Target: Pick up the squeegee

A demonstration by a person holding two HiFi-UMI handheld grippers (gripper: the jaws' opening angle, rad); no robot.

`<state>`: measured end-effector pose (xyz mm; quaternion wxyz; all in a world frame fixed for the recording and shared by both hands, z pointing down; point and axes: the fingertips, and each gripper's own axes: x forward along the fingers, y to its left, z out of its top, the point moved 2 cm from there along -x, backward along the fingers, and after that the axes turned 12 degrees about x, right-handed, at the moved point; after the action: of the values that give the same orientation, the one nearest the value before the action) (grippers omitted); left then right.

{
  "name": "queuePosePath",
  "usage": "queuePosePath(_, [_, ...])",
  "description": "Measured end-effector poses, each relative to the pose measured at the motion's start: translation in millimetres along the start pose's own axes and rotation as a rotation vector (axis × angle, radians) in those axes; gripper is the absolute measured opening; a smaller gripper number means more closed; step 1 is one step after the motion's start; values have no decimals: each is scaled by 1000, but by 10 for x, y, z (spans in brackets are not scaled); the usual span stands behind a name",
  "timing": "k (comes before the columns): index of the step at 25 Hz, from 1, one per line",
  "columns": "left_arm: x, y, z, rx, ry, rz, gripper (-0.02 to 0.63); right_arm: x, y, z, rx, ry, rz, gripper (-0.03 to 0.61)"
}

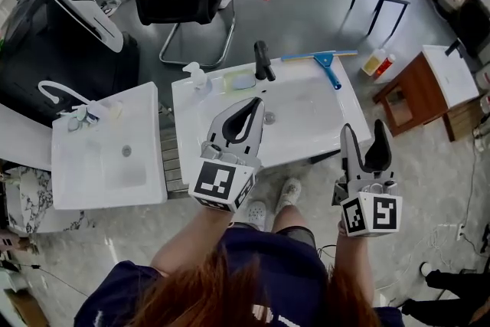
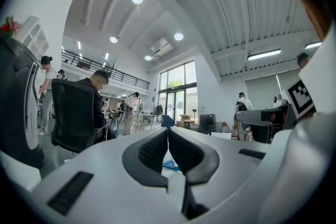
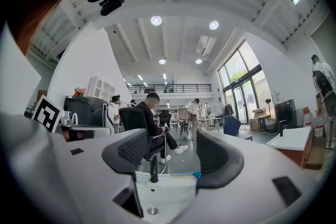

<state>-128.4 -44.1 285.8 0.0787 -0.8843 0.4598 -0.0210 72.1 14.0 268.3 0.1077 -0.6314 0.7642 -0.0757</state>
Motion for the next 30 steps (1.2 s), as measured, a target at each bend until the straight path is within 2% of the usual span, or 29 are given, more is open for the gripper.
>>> queuePosePath(5, [266, 97, -120, -3, -1, 14, 21, 369, -131, -105, 12, 19, 33, 307])
queuePosePath(9, [602, 240, -162, 3, 16, 65, 21, 789, -332, -106, 23, 30, 76, 308])
queuePosePath(16, [1493, 434, -179, -9, -19, 158, 21, 1724, -936, -42, 25, 71, 152, 310])
queuePosePath(22, [2244, 486, -273, -15, 7, 223, 21, 2384, -1455, -14, 28, 109, 206, 313])
queuePosePath(26, [2576, 534, -300, -46, -14, 292, 21, 2712, -1701, -83, 33, 143, 249, 313])
queuePosePath(30, [2787, 533, -435, -52, 13, 307, 21, 2970, -1908, -191, 37, 169, 249, 314])
